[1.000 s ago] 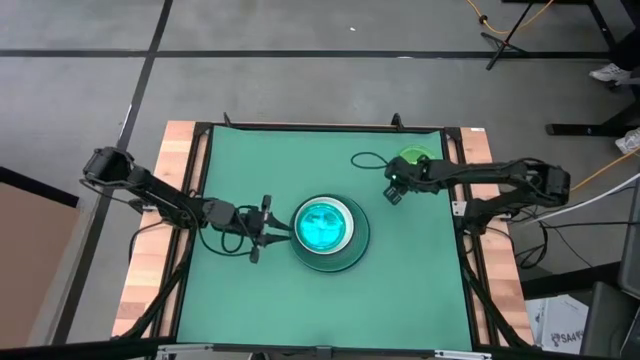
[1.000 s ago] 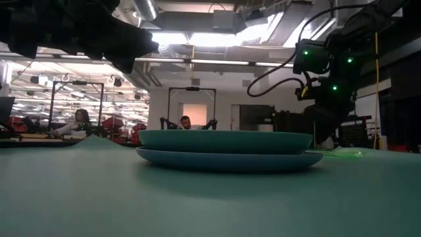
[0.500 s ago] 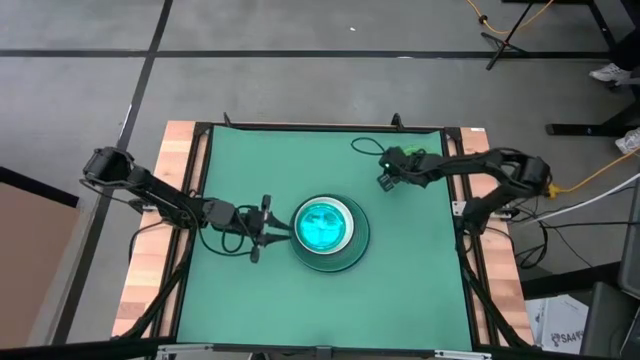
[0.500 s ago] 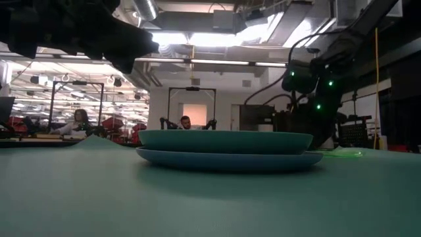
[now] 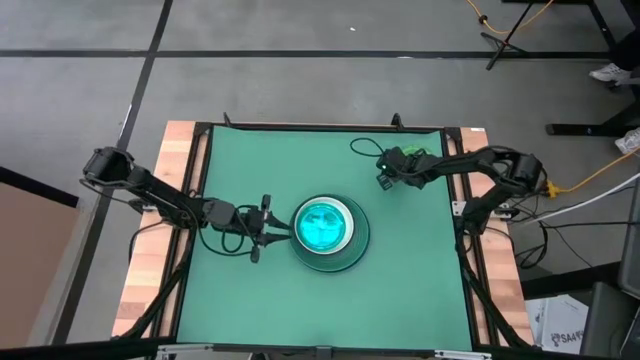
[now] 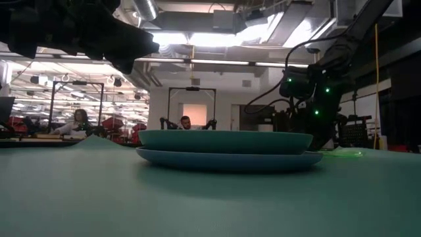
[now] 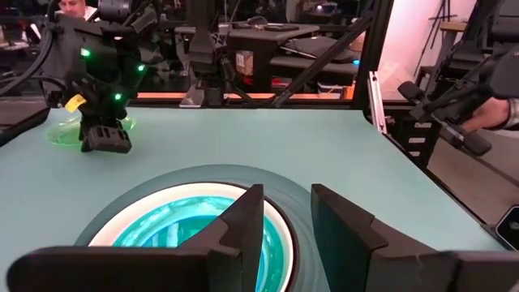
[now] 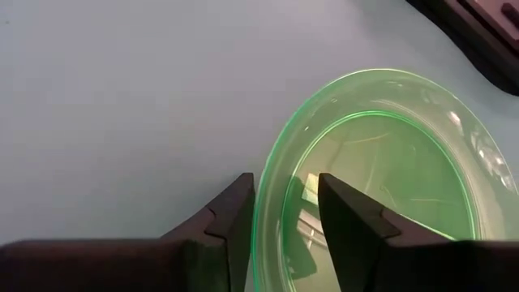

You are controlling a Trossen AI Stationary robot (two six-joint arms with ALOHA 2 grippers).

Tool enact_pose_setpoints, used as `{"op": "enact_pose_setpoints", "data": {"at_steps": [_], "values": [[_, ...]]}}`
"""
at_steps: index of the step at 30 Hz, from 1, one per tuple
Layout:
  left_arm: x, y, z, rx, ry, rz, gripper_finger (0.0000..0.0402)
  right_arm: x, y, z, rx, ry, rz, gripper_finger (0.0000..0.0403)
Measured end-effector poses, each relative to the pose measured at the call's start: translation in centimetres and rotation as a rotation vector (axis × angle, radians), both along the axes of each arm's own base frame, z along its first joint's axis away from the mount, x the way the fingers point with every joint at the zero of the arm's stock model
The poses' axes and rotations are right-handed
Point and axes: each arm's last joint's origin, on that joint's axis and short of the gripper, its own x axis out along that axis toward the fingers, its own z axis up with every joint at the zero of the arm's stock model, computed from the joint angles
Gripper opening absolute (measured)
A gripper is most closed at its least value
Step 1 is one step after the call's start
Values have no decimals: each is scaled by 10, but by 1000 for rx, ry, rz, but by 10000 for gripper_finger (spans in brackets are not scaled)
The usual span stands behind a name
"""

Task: Stack plastic plates
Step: Stack the light green plate on top of the light blue plate

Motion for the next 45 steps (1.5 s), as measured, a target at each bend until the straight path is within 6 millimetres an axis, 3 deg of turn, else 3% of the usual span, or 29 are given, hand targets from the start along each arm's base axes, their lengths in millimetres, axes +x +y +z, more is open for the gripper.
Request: {"op": "enact_pose_setpoints", "data": {"at_steps": [19,22,34,45], "values": [[0,0,0,-1,0,-8,98,0,0,-5,22,30,28,8],[0,0,0,-1,0,-8,98,3,6,-5,10,57,85,5],[0,0,0,-1,0,-8,98,28,56,16,14,1,347,1],[0,0,0,-2,0,-8,98,60,111,50,-51,-121,567,0]]}}
